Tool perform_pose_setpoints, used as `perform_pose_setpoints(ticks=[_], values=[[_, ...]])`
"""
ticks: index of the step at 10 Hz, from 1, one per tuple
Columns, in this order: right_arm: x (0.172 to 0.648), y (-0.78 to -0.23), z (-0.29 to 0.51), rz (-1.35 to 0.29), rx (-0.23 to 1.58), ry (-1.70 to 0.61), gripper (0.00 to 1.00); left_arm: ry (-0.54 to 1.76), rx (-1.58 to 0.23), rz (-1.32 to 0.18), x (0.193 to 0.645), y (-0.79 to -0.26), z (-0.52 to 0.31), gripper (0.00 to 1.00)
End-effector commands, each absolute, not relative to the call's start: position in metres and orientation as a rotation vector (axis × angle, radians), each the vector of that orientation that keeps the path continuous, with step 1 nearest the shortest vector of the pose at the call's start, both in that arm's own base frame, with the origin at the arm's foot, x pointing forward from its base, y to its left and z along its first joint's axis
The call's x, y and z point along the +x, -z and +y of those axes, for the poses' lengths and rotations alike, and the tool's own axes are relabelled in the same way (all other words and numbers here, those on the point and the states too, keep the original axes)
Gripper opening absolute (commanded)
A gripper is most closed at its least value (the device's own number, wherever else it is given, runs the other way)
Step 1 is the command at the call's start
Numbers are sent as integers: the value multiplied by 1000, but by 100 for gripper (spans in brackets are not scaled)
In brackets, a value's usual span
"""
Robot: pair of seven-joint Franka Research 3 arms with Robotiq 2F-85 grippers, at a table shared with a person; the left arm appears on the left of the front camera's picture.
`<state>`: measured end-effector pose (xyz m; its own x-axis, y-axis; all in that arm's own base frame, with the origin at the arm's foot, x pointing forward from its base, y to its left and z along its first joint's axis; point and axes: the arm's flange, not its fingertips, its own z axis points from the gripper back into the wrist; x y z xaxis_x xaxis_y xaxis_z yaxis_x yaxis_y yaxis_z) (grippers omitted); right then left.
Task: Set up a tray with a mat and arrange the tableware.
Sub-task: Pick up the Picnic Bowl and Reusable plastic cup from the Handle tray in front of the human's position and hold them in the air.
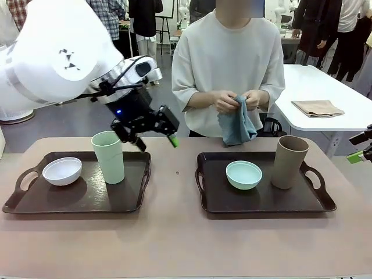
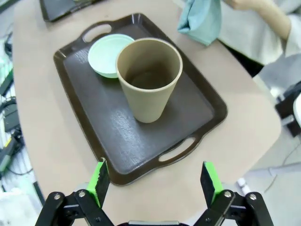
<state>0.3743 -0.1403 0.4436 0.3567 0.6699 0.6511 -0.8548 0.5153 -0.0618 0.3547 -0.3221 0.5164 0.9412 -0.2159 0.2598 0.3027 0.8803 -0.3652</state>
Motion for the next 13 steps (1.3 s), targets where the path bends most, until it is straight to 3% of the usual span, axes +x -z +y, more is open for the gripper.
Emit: perform_pose_setpoints(ticks=[1, 3, 5, 8, 11, 12, 13], values=[[415, -432, -161, -742, 316, -1161, 100, 295, -326, -265, 376, -533, -380, 100], [423, -423, -164, -709, 300, -1386, 100, 289, -282, -285, 392, -535, -417, 100], [439, -416, -158, -769, 334, -1402, 100, 304, -265, -269, 407, -521, -448, 100], [458, -391, -119, -728, 497, -1471, 100, 283, -232, -259, 427, -487, -476, 100], [468, -379, -107, -580, 533, -1252, 100, 318, -300, -265, 428, -479, -481, 100], [458, -374, -98, -650, 524, -1410, 100, 317, -241, -239, 429, -469, -471, 100], [458, -374, -98, -650, 524, -1410, 100, 317, -241, -239, 429, -469, -471, 100]])
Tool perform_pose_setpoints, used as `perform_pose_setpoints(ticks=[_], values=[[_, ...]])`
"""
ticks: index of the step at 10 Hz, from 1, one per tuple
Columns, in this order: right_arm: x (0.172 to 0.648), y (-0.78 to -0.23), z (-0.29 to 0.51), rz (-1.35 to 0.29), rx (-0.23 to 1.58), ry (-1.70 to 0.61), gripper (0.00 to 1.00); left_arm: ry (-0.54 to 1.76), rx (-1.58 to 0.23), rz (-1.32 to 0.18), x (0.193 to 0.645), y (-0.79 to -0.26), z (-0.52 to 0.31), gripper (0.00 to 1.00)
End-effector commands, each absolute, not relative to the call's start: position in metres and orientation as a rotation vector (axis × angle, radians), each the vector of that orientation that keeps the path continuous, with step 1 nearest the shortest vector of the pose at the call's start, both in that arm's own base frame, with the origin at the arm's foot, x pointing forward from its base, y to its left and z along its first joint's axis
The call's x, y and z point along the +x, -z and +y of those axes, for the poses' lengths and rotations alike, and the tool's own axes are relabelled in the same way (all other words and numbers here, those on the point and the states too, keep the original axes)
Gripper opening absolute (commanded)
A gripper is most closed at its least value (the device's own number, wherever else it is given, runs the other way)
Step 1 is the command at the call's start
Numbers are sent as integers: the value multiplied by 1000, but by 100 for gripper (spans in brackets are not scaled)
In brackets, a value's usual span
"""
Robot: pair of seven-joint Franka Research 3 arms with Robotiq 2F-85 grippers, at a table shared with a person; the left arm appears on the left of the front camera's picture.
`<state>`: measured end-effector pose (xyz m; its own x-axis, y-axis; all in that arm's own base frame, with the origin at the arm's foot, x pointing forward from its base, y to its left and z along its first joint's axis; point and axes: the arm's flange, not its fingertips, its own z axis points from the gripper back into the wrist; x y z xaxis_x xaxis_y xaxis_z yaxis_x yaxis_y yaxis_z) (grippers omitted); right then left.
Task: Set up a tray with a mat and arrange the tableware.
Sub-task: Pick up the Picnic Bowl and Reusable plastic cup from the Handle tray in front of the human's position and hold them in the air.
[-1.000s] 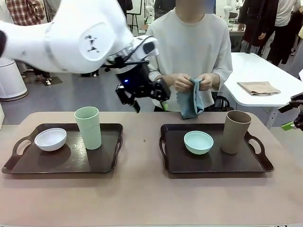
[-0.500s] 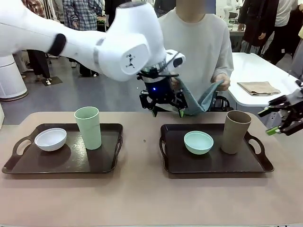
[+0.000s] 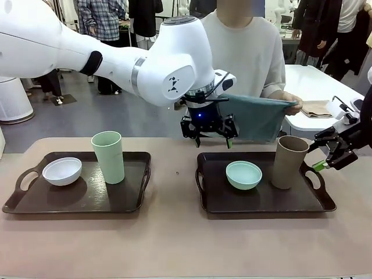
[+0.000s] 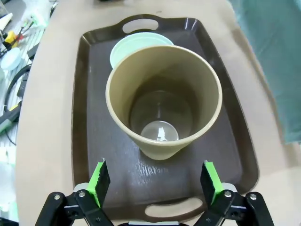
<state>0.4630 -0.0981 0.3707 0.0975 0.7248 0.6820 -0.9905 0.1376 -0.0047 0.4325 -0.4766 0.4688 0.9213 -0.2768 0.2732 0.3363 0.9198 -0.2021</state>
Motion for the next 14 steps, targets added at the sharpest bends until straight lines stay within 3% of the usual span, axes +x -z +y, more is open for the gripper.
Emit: perform_pose_setpoints(ticks=[1, 4, 8, 11, 14], values=[[458, -374, -98, -650, 524, -1410, 100, 317, -241, -239, 429, -469, -471, 100], [462, -375, -99, -636, 519, -1393, 100, 314, -245, -243, 435, -468, -474, 100], [492, -350, -112, -700, 799, -1313, 100, 397, -267, -190, 445, -441, -491, 100], [502, -336, -118, -734, 803, -1301, 100, 439, -297, -193, 454, -426, -498, 100], [507, -323, -113, -837, 689, -1353, 100, 465, -298, -190, 460, -412, -508, 100]])
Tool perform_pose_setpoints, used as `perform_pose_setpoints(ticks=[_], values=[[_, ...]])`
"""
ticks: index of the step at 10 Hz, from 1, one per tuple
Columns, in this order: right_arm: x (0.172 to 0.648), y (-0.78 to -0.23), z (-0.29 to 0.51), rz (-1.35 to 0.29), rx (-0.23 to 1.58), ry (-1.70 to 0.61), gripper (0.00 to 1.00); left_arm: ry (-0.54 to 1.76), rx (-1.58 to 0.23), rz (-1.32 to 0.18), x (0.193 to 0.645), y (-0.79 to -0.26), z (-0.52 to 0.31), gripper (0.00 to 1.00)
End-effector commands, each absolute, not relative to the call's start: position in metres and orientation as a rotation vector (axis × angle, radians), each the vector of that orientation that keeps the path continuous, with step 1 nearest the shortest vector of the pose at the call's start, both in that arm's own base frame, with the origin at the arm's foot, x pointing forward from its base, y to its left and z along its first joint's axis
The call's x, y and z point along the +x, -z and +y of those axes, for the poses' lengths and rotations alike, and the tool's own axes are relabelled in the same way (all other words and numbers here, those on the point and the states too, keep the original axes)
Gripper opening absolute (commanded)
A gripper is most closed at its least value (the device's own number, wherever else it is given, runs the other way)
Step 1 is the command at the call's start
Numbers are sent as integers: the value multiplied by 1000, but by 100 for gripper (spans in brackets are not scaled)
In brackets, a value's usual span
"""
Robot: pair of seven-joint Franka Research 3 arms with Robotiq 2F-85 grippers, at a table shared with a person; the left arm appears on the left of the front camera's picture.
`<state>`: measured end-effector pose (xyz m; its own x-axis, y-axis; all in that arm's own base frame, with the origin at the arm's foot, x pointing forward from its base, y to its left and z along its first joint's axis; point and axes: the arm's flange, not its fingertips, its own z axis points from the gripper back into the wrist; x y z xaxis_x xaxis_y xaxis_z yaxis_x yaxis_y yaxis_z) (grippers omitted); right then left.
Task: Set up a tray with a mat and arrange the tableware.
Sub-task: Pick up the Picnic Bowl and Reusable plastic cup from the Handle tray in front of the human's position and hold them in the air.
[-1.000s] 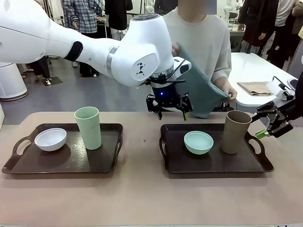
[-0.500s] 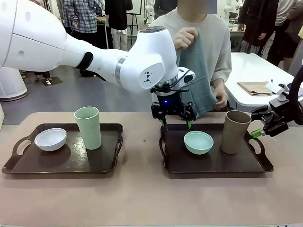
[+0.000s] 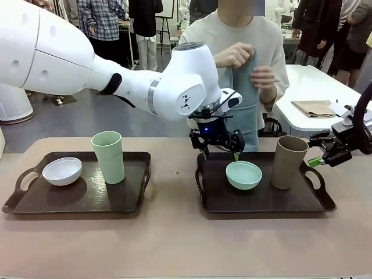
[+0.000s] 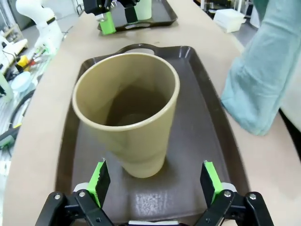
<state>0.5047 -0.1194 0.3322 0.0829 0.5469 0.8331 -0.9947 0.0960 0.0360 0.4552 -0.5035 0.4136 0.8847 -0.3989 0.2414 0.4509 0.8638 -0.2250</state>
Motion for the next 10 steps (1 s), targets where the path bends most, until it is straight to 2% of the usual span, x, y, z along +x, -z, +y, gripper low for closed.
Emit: perform_pose_setpoints(ticks=[1, 3, 10], values=[[508, -318, -107, -856, 672, -1382, 100, 454, -291, -187, 464, -409, -510, 100], [509, -311, -98, -894, 664, -1426, 100, 416, -284, -200, 470, -402, -514, 100], [499, -303, -91, -853, 800, -1435, 100, 308, -251, -213, 492, -383, -516, 100]])
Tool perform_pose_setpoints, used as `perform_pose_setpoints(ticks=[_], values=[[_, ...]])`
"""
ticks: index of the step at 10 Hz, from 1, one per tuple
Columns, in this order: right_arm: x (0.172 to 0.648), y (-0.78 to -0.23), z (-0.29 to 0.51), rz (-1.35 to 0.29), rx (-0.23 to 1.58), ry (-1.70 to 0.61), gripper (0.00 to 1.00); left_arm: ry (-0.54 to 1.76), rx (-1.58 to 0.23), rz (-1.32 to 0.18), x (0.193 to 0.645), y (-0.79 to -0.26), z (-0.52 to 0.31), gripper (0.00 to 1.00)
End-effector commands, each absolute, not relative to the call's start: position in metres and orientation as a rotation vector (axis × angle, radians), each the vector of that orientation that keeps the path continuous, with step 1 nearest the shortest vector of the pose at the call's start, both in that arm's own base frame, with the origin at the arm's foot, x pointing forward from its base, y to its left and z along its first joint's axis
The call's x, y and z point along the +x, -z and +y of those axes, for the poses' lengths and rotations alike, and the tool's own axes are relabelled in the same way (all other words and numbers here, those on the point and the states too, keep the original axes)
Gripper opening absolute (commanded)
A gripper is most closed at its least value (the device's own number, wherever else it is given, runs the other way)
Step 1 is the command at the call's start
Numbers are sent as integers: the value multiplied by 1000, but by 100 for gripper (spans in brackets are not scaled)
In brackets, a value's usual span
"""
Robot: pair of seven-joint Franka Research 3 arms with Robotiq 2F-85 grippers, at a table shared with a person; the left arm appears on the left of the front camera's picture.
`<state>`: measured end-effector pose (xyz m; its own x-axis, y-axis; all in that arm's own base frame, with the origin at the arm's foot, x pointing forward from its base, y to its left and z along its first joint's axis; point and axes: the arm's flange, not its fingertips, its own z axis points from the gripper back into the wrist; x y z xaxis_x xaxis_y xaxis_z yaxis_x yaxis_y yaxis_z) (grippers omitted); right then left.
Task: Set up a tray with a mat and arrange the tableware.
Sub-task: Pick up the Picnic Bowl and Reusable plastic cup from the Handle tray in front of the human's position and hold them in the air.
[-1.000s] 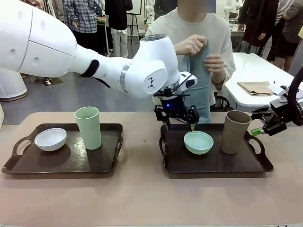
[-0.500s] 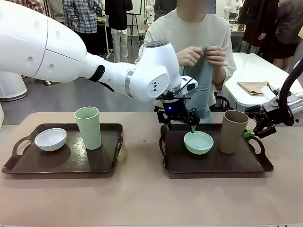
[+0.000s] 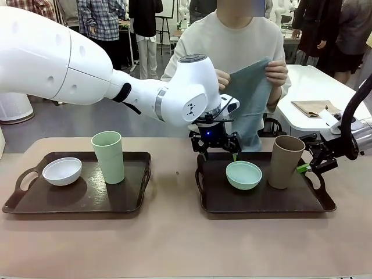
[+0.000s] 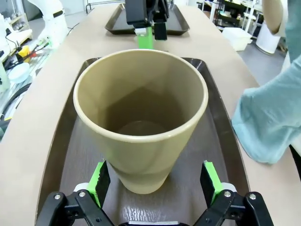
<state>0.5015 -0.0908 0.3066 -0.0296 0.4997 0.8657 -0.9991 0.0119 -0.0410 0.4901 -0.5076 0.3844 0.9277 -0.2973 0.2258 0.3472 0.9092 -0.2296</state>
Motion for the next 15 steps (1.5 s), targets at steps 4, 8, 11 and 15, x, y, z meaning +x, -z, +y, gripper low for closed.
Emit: perform_pose_setpoints(ticks=[4, 8, 11, 15], values=[[505, -280, -67, -801, 825, -1452, 100, 276, -222, -196, 505, -366, -527, 100], [509, -262, -51, -775, 840, -1452, 100, 259, -204, -189, 512, -357, -533, 100], [512, -258, -51, -780, 823, -1434, 100, 238, -190, -131, 507, -345, -535, 100], [513, -257, -53, -784, 833, -1430, 0, 221, -194, -94, 494, -342, -540, 8]])
